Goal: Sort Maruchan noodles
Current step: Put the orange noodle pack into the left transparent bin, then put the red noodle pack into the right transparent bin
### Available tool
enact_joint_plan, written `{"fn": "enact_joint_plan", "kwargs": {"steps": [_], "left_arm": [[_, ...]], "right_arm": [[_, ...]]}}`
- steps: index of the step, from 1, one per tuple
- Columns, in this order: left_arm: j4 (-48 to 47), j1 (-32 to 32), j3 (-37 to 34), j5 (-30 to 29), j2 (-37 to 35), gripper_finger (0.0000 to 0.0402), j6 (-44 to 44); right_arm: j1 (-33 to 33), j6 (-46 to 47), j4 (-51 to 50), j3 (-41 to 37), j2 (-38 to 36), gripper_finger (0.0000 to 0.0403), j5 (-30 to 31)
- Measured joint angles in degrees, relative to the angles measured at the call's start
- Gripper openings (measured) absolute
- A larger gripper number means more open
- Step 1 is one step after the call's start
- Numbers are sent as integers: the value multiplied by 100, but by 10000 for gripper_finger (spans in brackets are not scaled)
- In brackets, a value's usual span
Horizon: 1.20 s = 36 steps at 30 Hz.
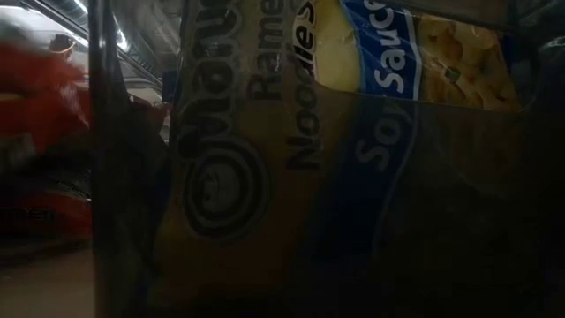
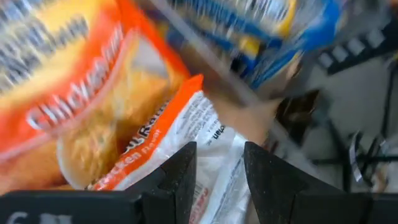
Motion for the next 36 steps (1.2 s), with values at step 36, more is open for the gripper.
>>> {"fn": "enact_joint_plan", "kwargs": {"steps": [36], "left_arm": [[-192,4215,607,892,-2217,130,4079]], "right_arm": [[-2521,600,-235,98,-1573,177,833]]}}
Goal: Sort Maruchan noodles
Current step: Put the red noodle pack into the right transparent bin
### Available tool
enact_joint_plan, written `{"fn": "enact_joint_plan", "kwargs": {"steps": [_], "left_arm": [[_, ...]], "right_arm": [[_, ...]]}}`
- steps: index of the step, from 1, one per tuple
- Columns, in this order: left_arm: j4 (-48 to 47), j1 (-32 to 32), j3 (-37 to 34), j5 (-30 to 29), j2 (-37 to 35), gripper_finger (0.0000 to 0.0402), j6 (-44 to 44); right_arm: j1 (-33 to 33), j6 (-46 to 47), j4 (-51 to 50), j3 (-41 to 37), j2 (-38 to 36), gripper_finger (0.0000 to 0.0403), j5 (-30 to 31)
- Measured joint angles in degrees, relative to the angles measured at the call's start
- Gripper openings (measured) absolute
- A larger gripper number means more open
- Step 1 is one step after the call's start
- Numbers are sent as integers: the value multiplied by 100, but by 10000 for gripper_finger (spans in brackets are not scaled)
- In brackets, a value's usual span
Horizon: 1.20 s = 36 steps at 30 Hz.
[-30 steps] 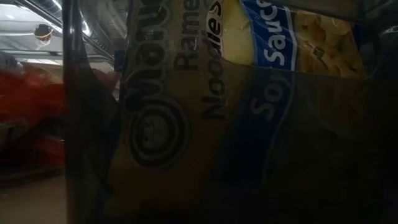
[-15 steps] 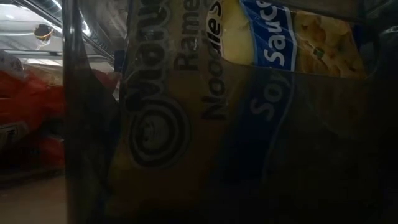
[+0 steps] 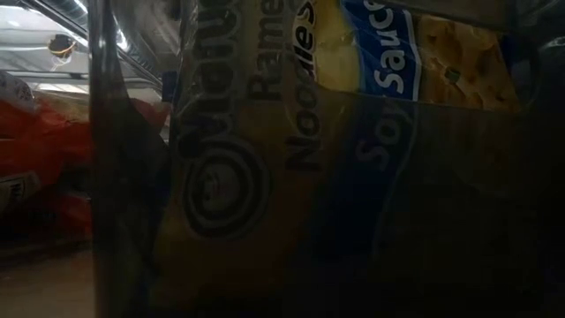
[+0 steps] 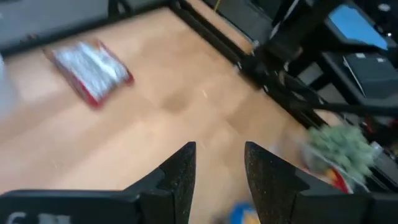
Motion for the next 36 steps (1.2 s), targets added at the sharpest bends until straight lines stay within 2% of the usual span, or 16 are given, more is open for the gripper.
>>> {"fn": "enact_joint_plan", "kwargs": {"steps": [4,6,11,15,18,22,27,33,36], "left_arm": [[520,1247,0,1071,53,147,1106],[794,1747,7,1598,214,161,1375],[969,2811,0,2817,889,199,1340],[1407,3248,-4,3456,1690,219,1253],[1852,3386,-4,3502,2251,223,1092],[2091,3481,-4,3242,2819,224,691],[2360,3546,-4,3165,3361,224,122],[2752,3751,-4,3157,3897,224,-416],[2968,3842,-4,3171,4075,224,-617]], "right_arm": [[-1058,-787,2,0,-154,215,-148],[-1681,-1145,1,0,-197,241,-359],[-3247,-1902,5,-244,-207,291,-1199],[-4247,-2200,105,-1043,-205,309,-1852],[-4703,-2424,765,-1943,-203,314,-2326],[-5147,-2612,2079,-3293,-200,314,-3340],[-5534,-2025,3761,-4811,-192,315,-4490],[-5561,-1012,5266,-5901,-192,315,-4831],[-5418,-640,5708,-6186,-173,315,-4686]]}}
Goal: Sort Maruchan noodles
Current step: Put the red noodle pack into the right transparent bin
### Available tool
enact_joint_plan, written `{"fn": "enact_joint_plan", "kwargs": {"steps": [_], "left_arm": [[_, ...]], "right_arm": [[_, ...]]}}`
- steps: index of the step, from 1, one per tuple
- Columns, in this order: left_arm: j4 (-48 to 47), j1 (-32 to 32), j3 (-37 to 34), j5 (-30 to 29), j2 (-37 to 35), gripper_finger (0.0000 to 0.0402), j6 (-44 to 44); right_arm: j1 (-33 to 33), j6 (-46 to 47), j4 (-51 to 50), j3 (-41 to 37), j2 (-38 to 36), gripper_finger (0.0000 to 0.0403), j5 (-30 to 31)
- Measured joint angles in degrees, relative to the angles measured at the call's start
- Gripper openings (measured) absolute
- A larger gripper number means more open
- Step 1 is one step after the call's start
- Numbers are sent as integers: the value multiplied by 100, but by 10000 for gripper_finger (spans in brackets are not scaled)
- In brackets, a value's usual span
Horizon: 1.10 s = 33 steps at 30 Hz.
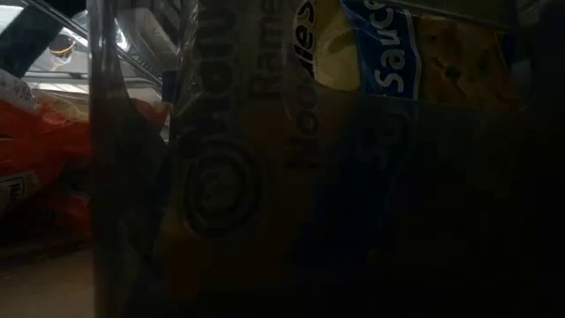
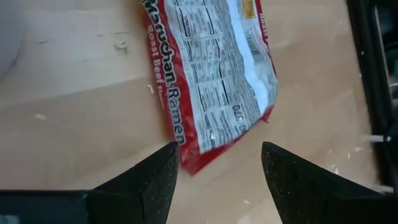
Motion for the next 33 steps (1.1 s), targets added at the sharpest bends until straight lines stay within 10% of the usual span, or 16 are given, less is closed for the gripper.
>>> {"fn": "enact_joint_plan", "kwargs": {"steps": [20,33], "left_arm": [[151,-286,0,-669,207,218,-446],[-316,-451,10,195,19,218,-19]], "right_arm": [[503,771,78,-146,67,314,365],[1350,594,-47,-199,-75,314,444]]}}
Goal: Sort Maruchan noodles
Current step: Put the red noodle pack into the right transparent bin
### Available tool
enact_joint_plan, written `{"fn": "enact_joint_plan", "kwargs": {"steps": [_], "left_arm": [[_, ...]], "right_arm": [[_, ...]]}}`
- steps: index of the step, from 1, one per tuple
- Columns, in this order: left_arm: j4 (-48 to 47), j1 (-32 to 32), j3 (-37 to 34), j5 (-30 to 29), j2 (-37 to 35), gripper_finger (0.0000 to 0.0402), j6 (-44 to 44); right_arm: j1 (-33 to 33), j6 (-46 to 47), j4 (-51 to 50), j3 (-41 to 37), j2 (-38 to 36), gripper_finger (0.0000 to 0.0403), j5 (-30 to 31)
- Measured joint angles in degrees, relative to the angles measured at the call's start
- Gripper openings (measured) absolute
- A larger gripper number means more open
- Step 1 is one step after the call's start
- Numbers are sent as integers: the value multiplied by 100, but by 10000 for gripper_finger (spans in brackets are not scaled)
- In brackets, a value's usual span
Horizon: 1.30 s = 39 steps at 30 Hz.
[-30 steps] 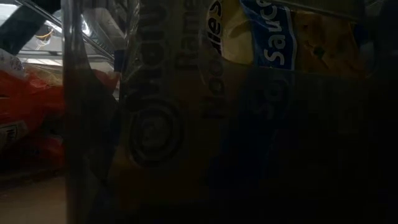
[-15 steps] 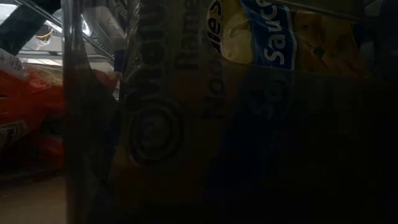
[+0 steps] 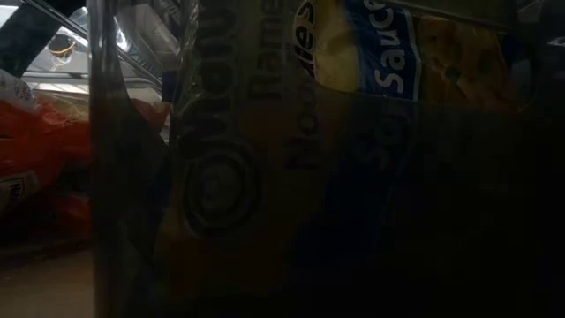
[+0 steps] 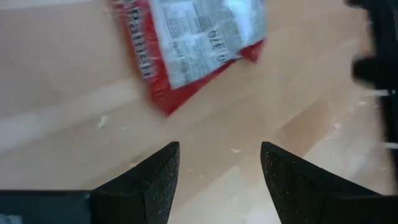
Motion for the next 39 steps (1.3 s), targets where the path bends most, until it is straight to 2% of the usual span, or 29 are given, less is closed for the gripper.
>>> {"fn": "enact_joint_plan", "kwargs": {"steps": [4,6,8,11,18,22,26,29,32,39], "left_arm": [[-537,-11,-14,-32,11,218,156],[-703,13,-10,-63,2,218,227],[-933,82,-10,149,-2,218,616],[-1757,163,-10,386,-179,218,1206],[-3453,155,-10,-74,-946,218,2397],[-4243,143,-10,-438,-1409,218,2915],[-4349,46,-10,-832,-1827,218,3048],[-4263,4,-10,-1039,-1988,218,3049],[-4245,14,-7,-1087,-2046,218,3060],[-4205,13,-10,-1100,-2041,218,3350]], "right_arm": [[212,314,135,-49,80,314,593],[217,652,235,-187,161,314,635],[217,762,468,-309,196,314,550],[224,768,841,-364,179,314,299],[210,1192,1175,-373,469,314,709],[220,1407,1491,-372,822,314,667],[220,1510,1805,-338,1019,314,910],[214,1651,1682,-359,1056,308,853],[210,1810,1456,-361,1049,273,607],[219,1892,1143,-353,1040,125,477]]}}
